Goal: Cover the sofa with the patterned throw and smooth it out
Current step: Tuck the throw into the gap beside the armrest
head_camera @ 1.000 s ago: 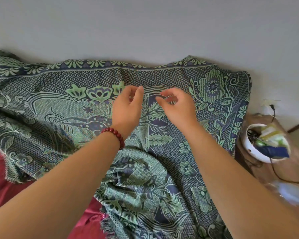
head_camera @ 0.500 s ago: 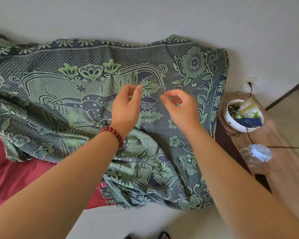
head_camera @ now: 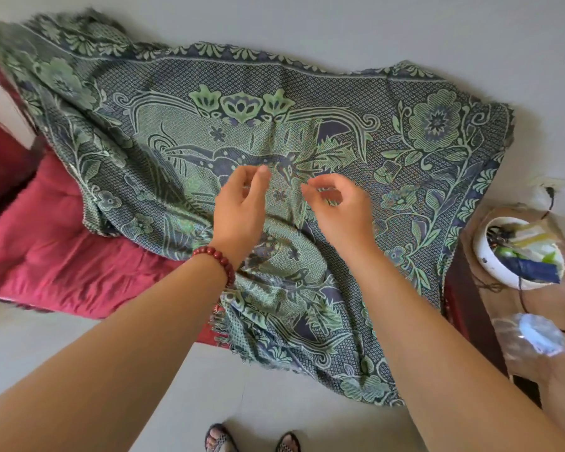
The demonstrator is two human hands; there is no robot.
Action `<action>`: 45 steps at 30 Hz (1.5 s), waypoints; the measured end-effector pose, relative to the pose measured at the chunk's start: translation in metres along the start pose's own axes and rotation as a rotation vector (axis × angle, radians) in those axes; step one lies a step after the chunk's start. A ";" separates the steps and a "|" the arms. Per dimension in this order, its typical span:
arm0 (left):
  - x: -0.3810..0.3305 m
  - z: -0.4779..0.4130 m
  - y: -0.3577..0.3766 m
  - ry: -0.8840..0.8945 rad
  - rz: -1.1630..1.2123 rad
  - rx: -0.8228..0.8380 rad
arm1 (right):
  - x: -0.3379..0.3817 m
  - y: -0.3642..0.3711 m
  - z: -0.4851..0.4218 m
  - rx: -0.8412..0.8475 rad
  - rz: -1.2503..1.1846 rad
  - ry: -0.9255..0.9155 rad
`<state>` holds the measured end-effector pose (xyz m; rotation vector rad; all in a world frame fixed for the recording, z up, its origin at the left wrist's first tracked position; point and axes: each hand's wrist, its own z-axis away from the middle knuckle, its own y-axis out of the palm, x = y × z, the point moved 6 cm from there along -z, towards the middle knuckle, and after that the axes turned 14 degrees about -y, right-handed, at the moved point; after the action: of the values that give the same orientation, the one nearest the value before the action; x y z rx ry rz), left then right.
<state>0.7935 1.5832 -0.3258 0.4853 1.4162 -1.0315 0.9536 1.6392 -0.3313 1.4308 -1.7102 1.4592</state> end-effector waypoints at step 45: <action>0.144 -0.297 -0.485 -0.110 0.145 -0.219 | 0.181 0.563 -0.139 0.102 -0.156 -0.151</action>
<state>0.2103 1.5340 -0.3672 0.3601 1.3565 -0.7653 0.3471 1.6311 -0.3679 1.7272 -1.5895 1.4021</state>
